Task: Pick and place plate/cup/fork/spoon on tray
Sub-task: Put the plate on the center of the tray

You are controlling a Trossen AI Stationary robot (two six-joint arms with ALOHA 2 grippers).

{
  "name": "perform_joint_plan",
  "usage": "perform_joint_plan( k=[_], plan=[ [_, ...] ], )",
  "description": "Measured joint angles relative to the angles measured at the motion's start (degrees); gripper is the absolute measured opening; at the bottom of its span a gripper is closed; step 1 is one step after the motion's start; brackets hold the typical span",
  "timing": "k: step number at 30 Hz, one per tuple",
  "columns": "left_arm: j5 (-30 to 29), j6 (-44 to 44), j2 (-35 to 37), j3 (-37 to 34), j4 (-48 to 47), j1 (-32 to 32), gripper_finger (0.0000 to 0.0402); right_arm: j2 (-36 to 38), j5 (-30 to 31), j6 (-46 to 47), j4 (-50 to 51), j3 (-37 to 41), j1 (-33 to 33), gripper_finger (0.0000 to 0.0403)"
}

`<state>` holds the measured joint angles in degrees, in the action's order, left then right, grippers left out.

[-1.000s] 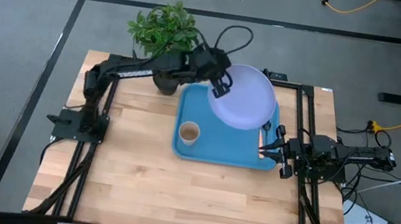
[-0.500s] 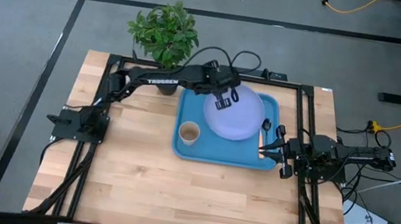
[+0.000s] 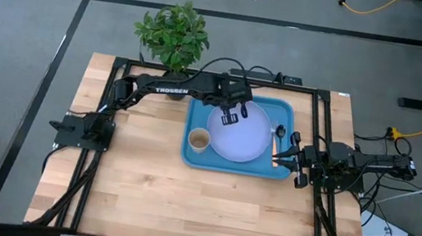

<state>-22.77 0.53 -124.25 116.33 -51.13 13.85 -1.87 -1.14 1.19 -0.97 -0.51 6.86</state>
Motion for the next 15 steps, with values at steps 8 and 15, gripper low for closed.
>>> perform_joint_plan(
  k=[8,15],
  plan=[
    [-0.19,0.14,0.0,0.0,1.7,-0.44,0.0033,0.0,-0.01,0.0,0.0,0.0,-0.01,0.0067],
    [-1.08,0.14,0.0,0.0,1.7,-0.44,0.0048,0.0,0.01,0.0,-0.01,0.0,0.01,0.0067]
  ],
)
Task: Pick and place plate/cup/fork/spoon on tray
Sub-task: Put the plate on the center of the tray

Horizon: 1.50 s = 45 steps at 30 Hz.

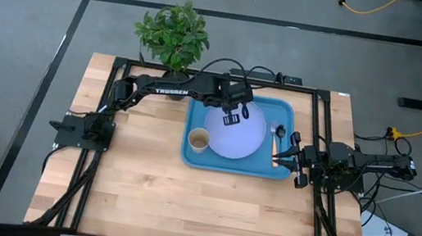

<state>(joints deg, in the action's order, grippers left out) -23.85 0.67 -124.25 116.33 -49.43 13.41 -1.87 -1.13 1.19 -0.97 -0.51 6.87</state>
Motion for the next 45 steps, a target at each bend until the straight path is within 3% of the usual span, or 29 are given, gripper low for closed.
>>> perform_joint_plan(
  k=[11,18,26,32,36,38,41,45],
  plan=[
    [-1.66,0.02,0.4,0.0,4.0,-0.71,0.0054,0.02,-0.01,0.0,0.02,0.0,0.01,0.0067],
    [-1.67,-0.1,6.13,0.09,3.54,-5.26,0.0055,0.02,-0.01,0.0,0.0,0.0,0.01,0.0067],
    [-1.59,-1.26,13.57,0.09,-12.11,-13.9,0.0055,0.02,-0.01,0.0,0.01,0.0,0.0,0.0067],
    [-1.82,-12.8,17.2,0.09,-27.03,-21.07,0.0055,0.0,0.01,0.0,0.02,0.0,0.01,0.0067],
    [0.72,-15.24,17.59,-0.04,-40.28,-25.16,0.0055,0.0,-0.01,0.0,0.02,0.0,-0.01,0.0067],
    [0.93,-16.59,18.6,-0.2,-40.39,-25.51,0.0055,0.0,-0.01,0.0,0.01,0.0,0.0,0.0067],
    [5.07,-11.87,22.22,-1.65,-39.36,-25.05,0.0055,0.0,-0.01,0.0,0.02,0.0,0.0,0.0067],
    [6.89,-7.78,28.37,-8.36,-34.02,-24.92,0.0055,0.04,-0.01,0.0,0.02,0.0,-0.01,0.0067]
  ],
)
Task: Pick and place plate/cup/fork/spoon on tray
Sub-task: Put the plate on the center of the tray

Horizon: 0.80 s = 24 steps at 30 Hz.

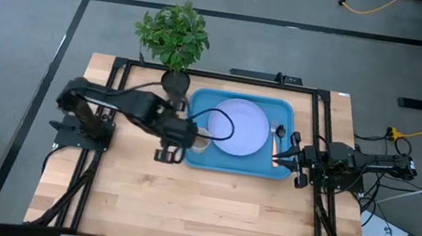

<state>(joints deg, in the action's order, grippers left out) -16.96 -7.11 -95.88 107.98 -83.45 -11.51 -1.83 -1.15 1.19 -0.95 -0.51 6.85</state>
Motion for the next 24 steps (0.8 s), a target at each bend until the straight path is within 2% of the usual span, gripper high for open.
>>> perform_joint_plan(
  k=[3,6,11,14,24],
  plan=[
    [-0.04,0.2,7.95,-9.22,5.44,0.02,0.0055,0.0,0.0,0.0,-0.01,0.0,0.02,0.0067],
    [0.47,0.21,16.71,-21.33,12.21,0.02,0.0055,0.0,0.01,0.0,-0.02,0.0,0.02,0.0067],
    [8.07,2.03,32.27,-41.5,29.72,1.09,0.0055,0.0,0.0,0.0,-0.03,0.0,0.01,0.0067],
    [10.08,3.62,40.36,-52.19,40.66,2.23,0.0055,-0.01,0.01,0.0,-0.02,0.0,0.02,0.0067],
    [10.5,0.2,63.91,-80.09,71.0,7.13,0.0055,0.0,0.02,0.0,-0.02,0.0,0.02,0.0067]
  ],
)
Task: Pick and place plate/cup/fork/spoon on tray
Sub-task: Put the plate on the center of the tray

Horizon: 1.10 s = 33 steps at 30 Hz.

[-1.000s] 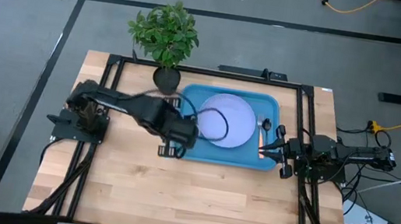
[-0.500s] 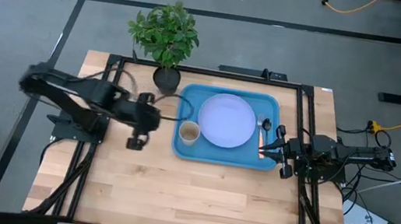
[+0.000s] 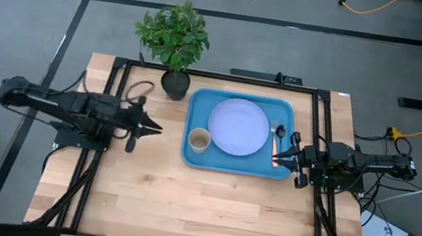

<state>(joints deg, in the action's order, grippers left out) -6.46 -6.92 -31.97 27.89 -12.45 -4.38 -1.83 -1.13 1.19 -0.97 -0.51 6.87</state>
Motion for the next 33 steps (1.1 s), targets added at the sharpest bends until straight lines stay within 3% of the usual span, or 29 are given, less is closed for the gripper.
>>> perform_joint_plan(
  k=[6,17,27,33],
  plan=[
    [-0.39,-0.22,10.45,-9.19,6.63,0.76,0.0055,0.0,-0.02,0.0,0.0,0.0,0.0,0.0067],
    [-1.49,0.3,22.91,-18.13,14.26,0.74,0.0055,0.0,-0.01,0.0,0.0,0.0,-0.01,0.0067],
    [-1.57,-1.48,29.39,-27.02,22.03,0.74,0.0055,0.0,0.0,0.0,0.0,0.0,-0.01,0.0067],
    [-2.95,-1.04,29.83,-27.44,18.31,0.74,0.0055,0.0,0.0,0.0,0.0,0.0,0.0,0.0067]
  ],
)
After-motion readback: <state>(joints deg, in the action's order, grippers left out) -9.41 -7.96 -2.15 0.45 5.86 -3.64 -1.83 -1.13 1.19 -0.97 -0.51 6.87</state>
